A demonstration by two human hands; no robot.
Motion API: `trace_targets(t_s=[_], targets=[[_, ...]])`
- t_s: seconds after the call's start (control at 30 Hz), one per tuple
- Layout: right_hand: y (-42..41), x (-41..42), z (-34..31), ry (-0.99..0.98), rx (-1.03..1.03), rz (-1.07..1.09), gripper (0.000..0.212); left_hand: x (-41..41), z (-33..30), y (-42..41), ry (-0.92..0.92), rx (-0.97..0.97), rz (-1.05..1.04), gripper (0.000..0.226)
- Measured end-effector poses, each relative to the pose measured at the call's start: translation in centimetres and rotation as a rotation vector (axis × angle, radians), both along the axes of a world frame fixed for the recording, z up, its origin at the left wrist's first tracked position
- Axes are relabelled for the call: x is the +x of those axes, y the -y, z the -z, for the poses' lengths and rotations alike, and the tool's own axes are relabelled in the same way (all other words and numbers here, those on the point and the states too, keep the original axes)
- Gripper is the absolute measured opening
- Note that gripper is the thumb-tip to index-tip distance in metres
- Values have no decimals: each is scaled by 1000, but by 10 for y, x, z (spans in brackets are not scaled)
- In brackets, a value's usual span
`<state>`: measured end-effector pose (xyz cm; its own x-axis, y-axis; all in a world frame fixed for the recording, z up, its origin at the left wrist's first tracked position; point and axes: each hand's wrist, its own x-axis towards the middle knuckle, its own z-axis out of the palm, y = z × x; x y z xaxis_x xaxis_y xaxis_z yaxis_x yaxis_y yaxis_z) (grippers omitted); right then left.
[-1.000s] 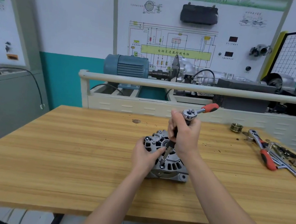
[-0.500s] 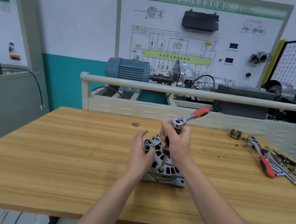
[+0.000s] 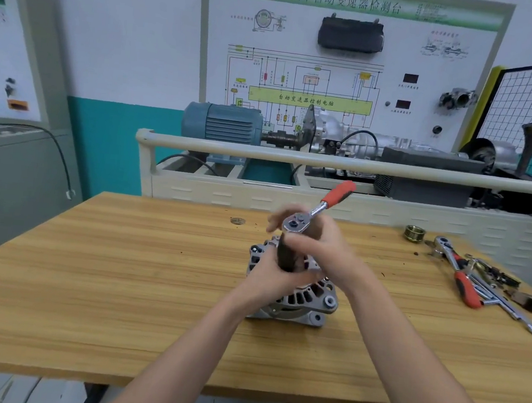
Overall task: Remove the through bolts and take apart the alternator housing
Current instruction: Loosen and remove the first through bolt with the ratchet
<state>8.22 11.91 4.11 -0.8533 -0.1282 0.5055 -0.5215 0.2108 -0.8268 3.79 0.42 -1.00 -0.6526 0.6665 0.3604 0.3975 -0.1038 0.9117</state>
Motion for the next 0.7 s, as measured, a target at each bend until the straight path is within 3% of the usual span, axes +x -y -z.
trace_targets(t_s=[0.07,0.1,0.17,0.23,0.27,0.3,0.4,0.5,0.7], targets=[[-8,7,-7,56,-382,-244,77,-2,4,-1,44,-3,-8,40],[-10,9,-12,51,-589,-358,84,-2,4,0,58,6,-7,43],[-14,10,-24,-36,-905,-401,69,-2,3,1,63,8,17,45],[-15,14,-34,-100,-1097,-327,30,-1,2,1,61,-13,20,46],[-14,16,-36,-95,-1183,-336,23,0,1,0,62,-30,9,46],[-13,18,-37,-76,-1255,-342,32,0,-1,1,62,-56,-1,46],[-8,21,-32,-66,-1390,-305,46,-1,-13,9,-73,-162,-3,41],[-4,22,-30,-110,-1471,-268,45,9,-30,17,-179,-54,72,26],[1,24,-35,-105,-1478,-223,46,20,-37,2,-19,237,61,39]])
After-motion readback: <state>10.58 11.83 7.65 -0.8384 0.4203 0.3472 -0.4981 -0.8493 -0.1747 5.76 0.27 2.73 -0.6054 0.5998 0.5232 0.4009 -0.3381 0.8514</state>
